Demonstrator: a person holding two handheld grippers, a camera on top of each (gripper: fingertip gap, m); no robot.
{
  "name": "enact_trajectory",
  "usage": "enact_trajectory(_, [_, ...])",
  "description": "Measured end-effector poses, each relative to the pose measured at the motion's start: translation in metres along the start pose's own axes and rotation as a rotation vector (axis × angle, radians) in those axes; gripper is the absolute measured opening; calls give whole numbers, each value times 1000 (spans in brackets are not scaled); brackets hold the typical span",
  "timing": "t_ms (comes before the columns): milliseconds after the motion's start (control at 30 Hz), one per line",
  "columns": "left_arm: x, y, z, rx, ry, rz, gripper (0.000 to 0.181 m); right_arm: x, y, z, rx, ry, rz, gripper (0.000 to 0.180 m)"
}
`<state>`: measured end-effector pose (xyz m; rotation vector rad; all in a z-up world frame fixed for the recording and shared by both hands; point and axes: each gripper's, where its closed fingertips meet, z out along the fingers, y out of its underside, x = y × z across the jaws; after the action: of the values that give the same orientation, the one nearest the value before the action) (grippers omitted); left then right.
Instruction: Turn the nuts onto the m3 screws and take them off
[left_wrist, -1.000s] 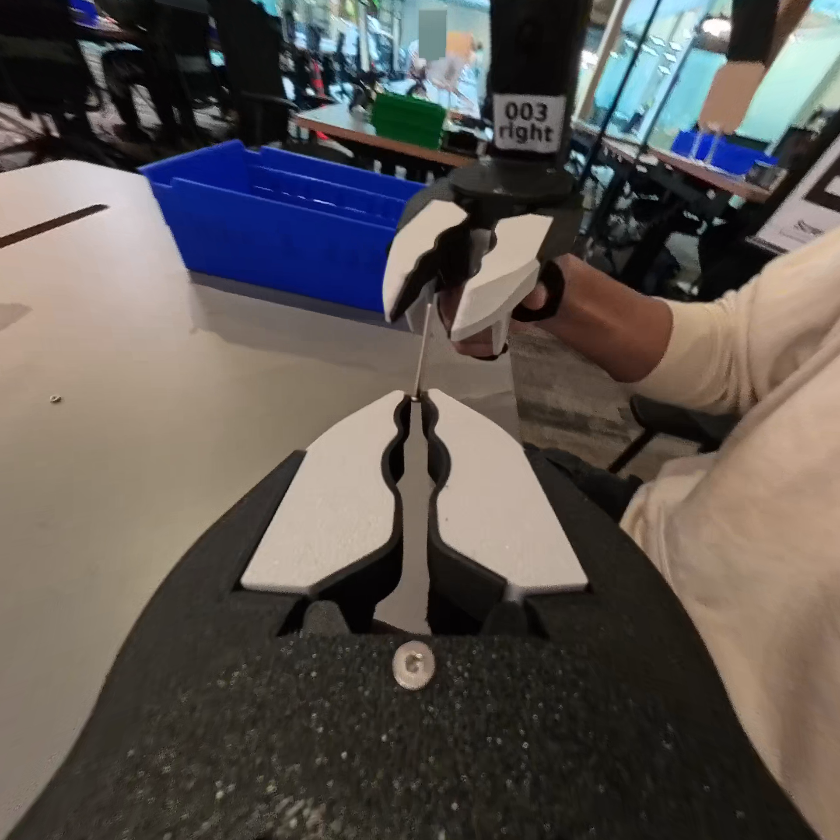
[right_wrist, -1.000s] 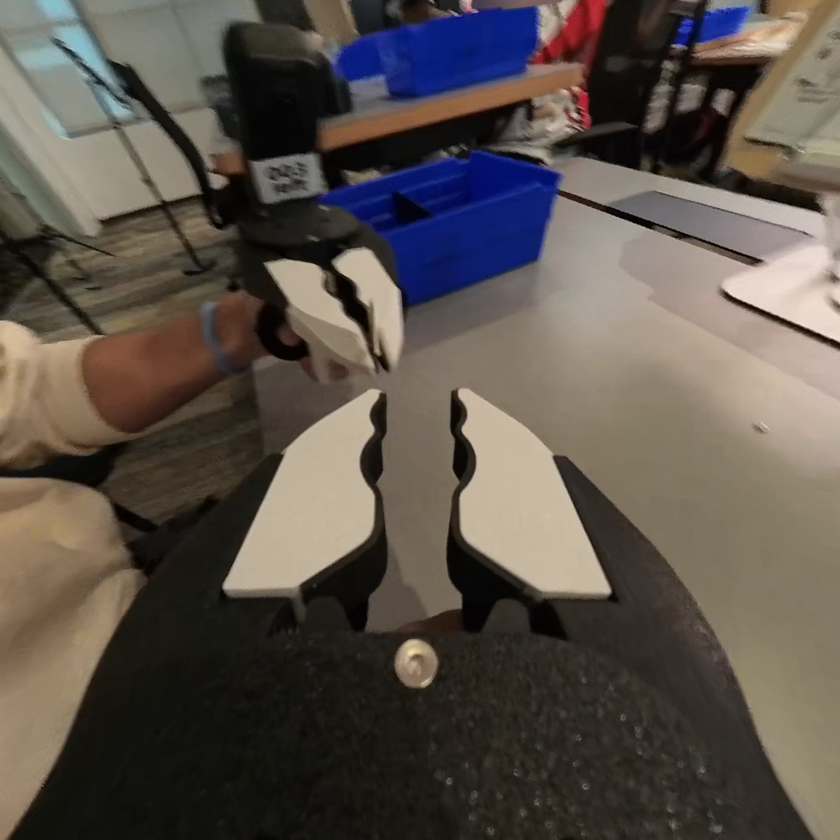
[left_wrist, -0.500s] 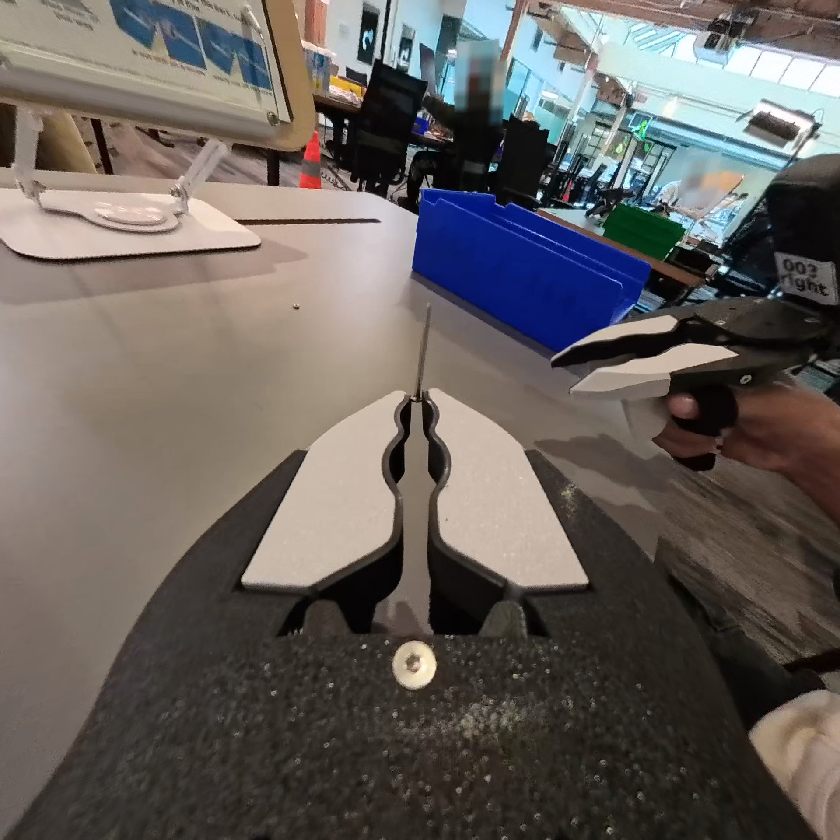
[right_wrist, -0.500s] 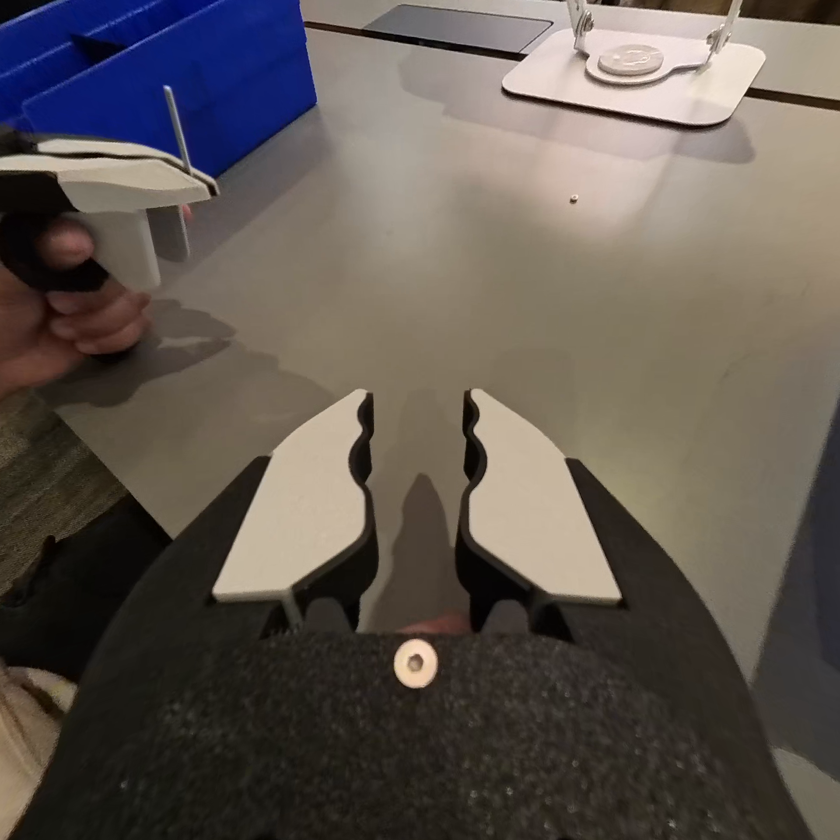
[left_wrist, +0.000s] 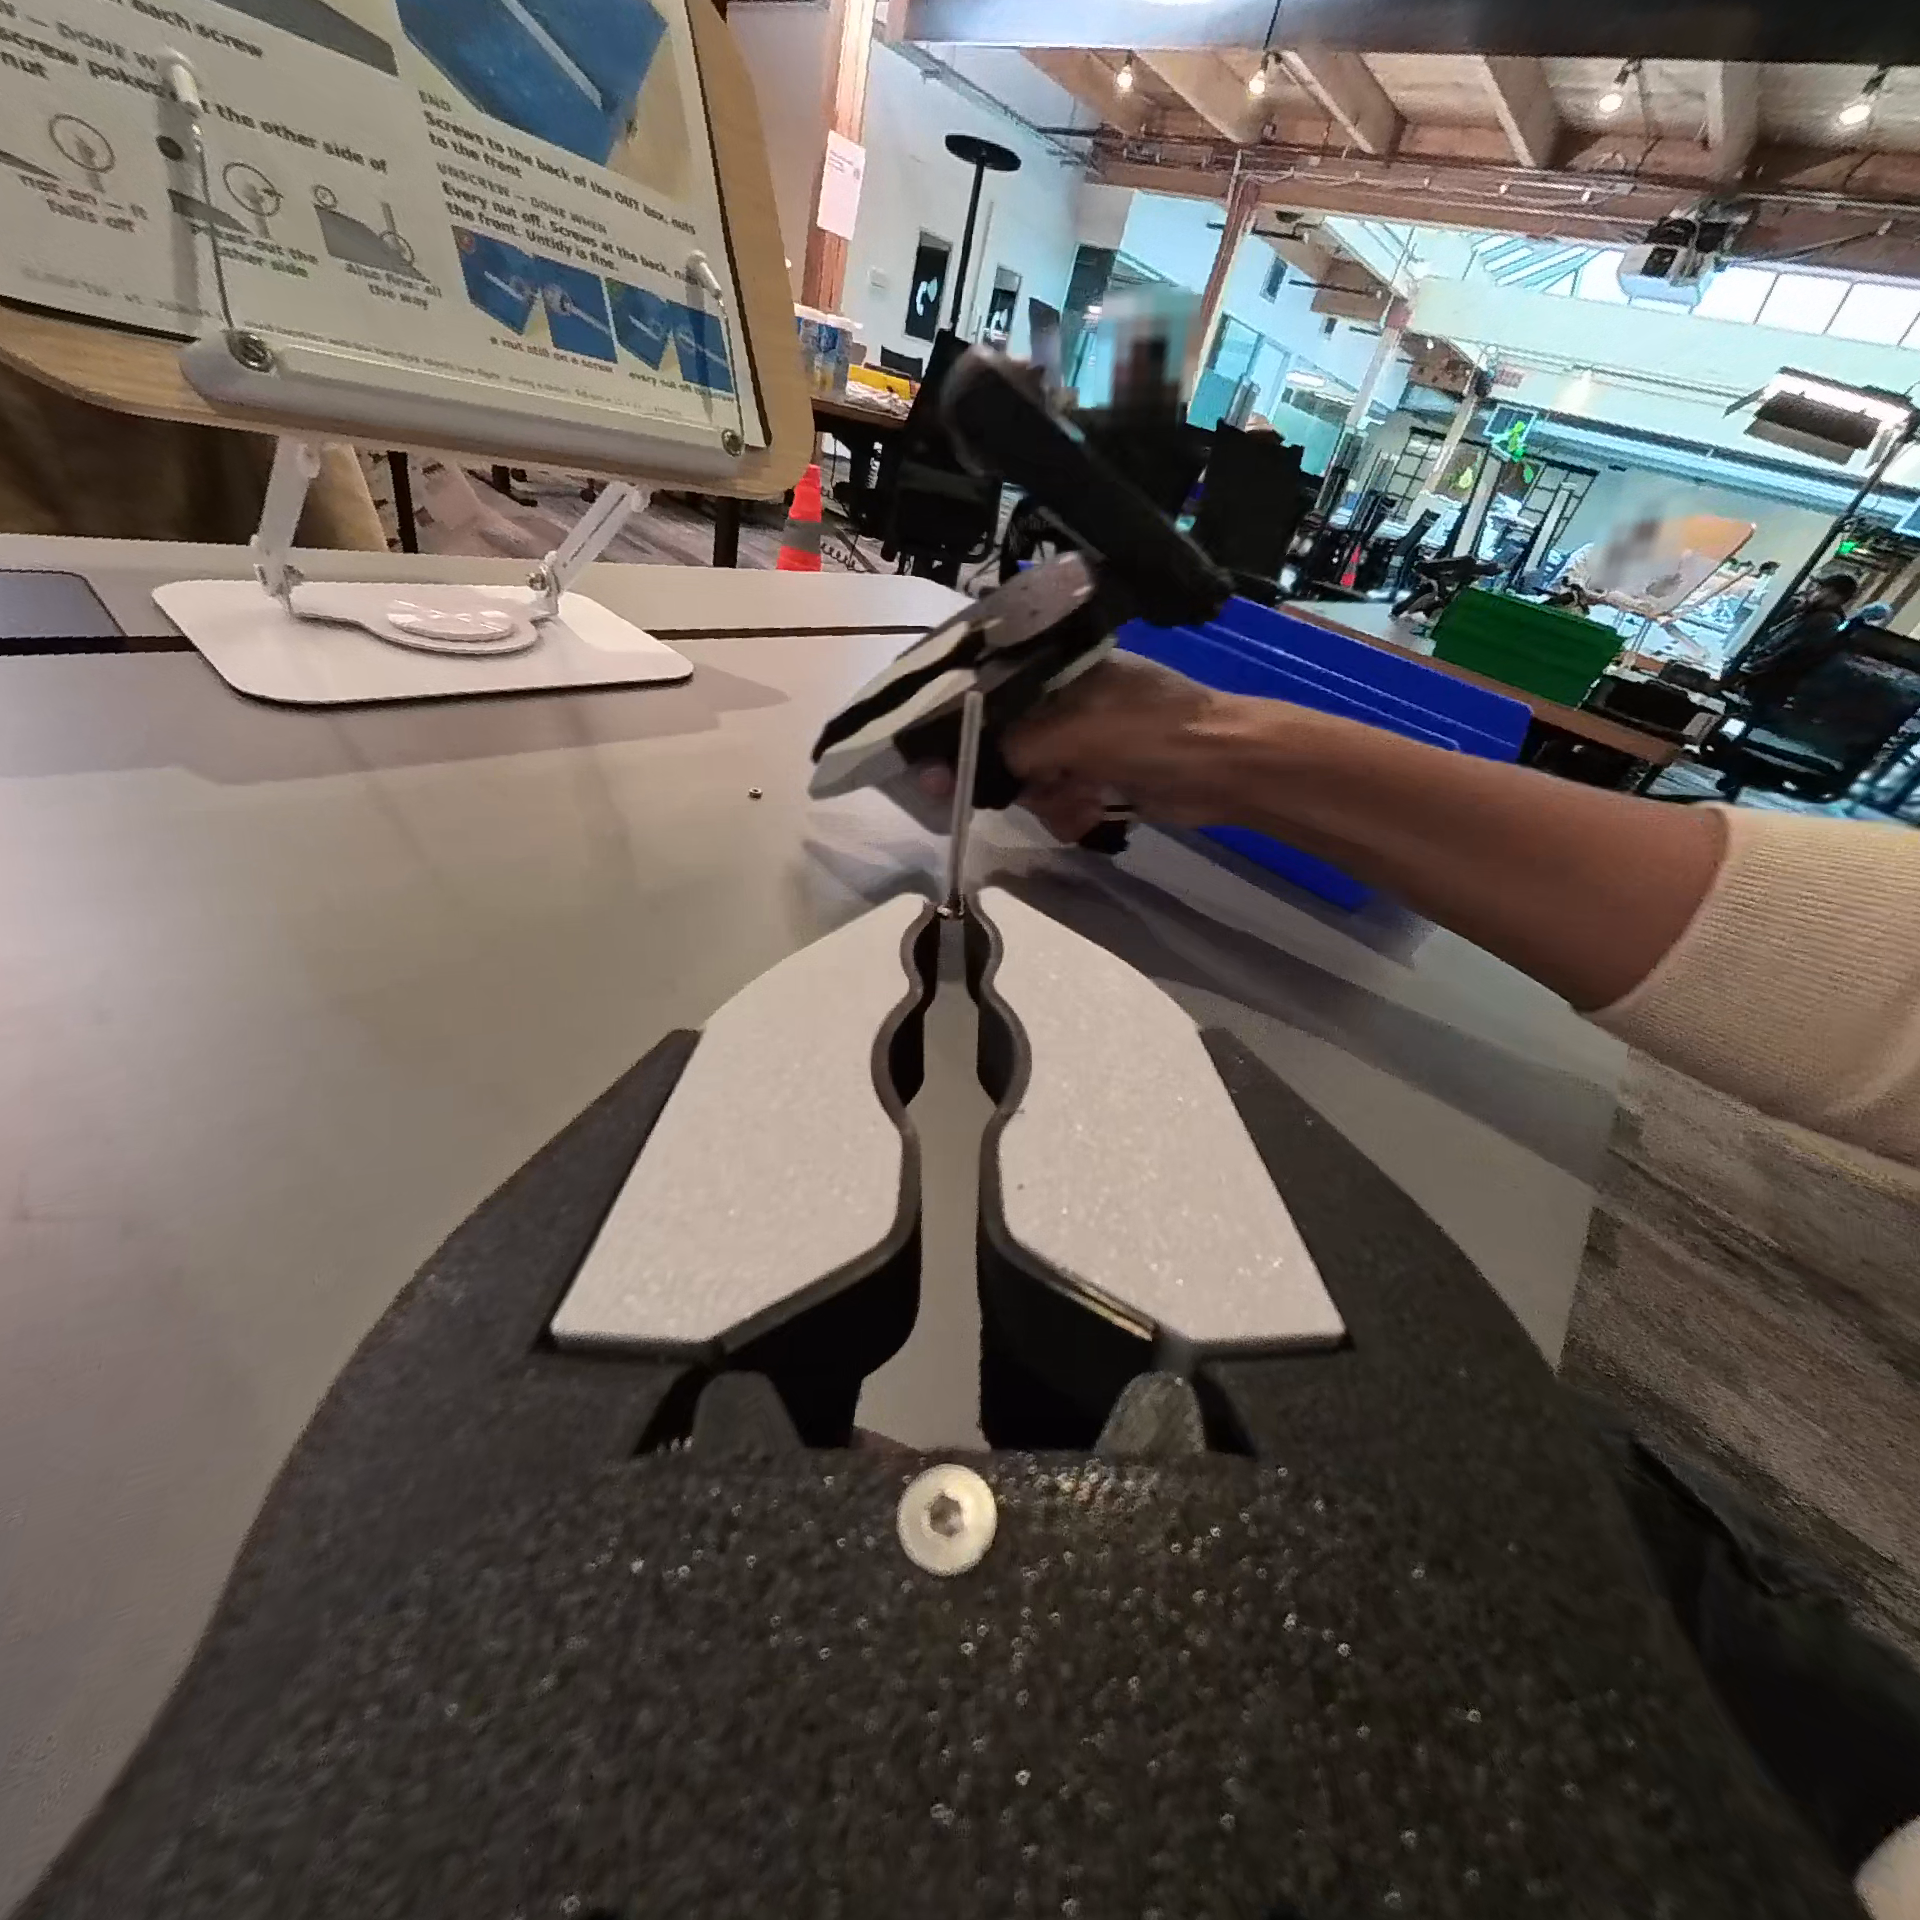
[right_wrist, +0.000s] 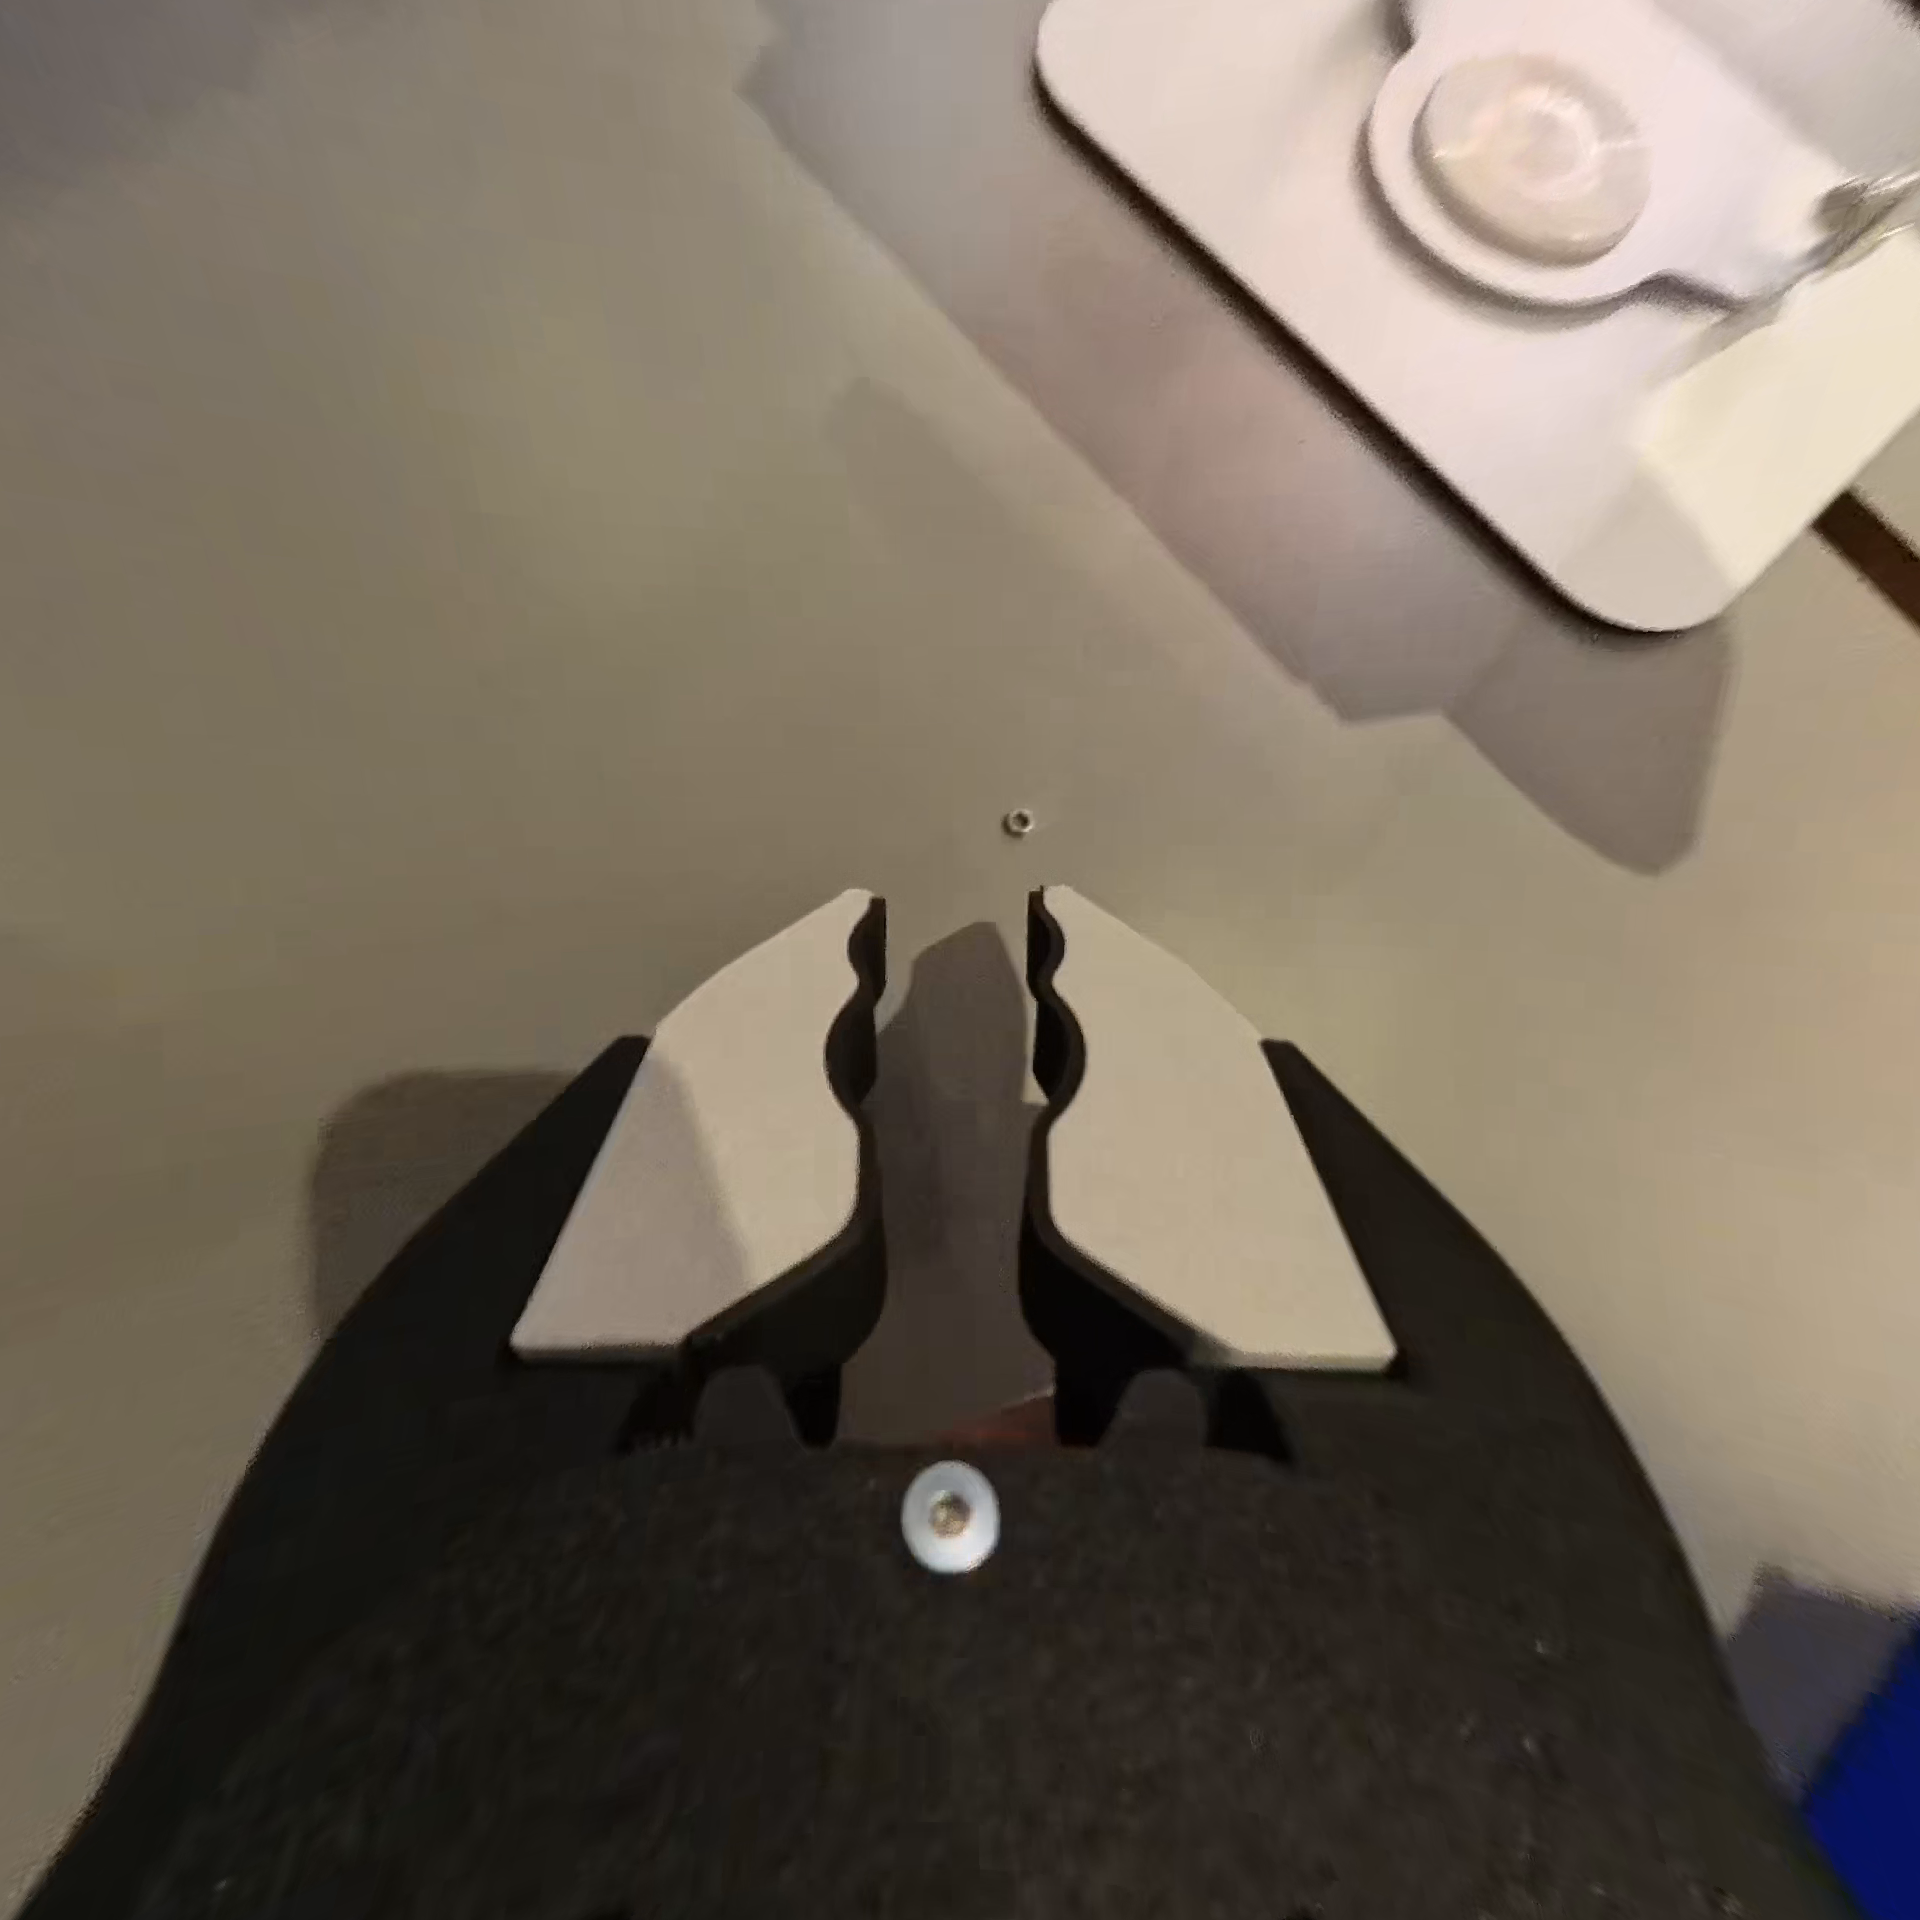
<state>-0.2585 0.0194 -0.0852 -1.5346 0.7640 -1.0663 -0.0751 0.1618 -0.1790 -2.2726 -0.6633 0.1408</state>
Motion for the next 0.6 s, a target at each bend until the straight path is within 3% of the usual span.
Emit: enact_trajectory(600, [5,2,0,-9,41,-9,4,15,-6,28,-25,-170,13,17])
